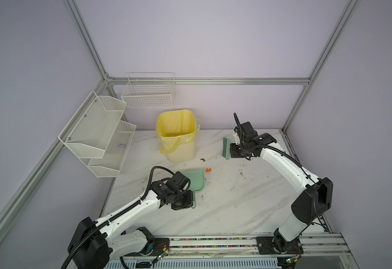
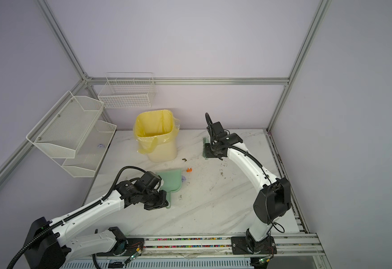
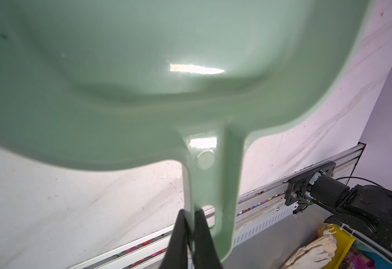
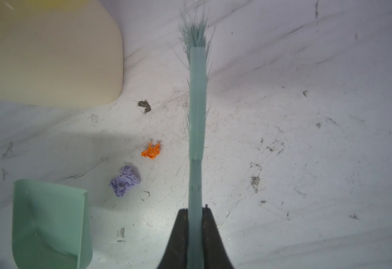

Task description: Sweep away the paper scraps from the table

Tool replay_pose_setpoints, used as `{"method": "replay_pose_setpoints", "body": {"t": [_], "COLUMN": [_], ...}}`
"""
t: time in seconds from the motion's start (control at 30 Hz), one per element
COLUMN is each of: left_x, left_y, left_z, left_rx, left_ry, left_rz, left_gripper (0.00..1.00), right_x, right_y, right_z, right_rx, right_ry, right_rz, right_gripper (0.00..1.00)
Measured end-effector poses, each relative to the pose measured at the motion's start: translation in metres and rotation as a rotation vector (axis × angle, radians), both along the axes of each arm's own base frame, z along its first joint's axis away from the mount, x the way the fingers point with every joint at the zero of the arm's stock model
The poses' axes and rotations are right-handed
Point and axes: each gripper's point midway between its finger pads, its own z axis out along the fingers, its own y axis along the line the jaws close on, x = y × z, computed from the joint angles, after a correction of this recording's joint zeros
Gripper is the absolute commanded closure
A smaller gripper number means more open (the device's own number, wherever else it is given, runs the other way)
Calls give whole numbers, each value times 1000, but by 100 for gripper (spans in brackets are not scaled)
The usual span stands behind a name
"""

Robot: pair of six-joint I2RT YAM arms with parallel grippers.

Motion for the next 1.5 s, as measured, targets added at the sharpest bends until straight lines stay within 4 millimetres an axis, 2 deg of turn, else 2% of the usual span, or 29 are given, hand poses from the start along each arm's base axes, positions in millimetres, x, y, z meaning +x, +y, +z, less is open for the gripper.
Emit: {"method": "replay_pose_setpoints", "body": {"t": [0.1,0.27,0.53,0.67,0.83,1.17,1.33,1.5], "left_x": [-4,-10,-21,-30,-38,-45,-34,-29], "left_y": [-3,-6,4,14,20,19,10,9], "left_z": [0,1,-11,-26,-37,-54,-50,-51], "left_rx": [-8,-28,31,113,161,214,204,200], "left_ry": [14,40,96,156,210,298,289,300], "left_rz": [-6,-17,-23,-48,-90,-169,-193,-199], "left_gripper": [100,100,100,100,100,100,100,100], "right_x": [4,7,1,-2,-4,-19,-34,-54], "right_y": [-2,3,47,63,72,89,99,112], "right_z": [-4,-25,-51,-51,-50,-53,-66,-81], "right_rx": [-30,-106,-236,-267,-307,-354,-360,-355], "right_ry": [-2,18,39,27,8,-9,19,51], "right_rz": [2,24,155,202,238,346,442,536], "right_gripper": [100,100,100,100,100,100,100,100]}}
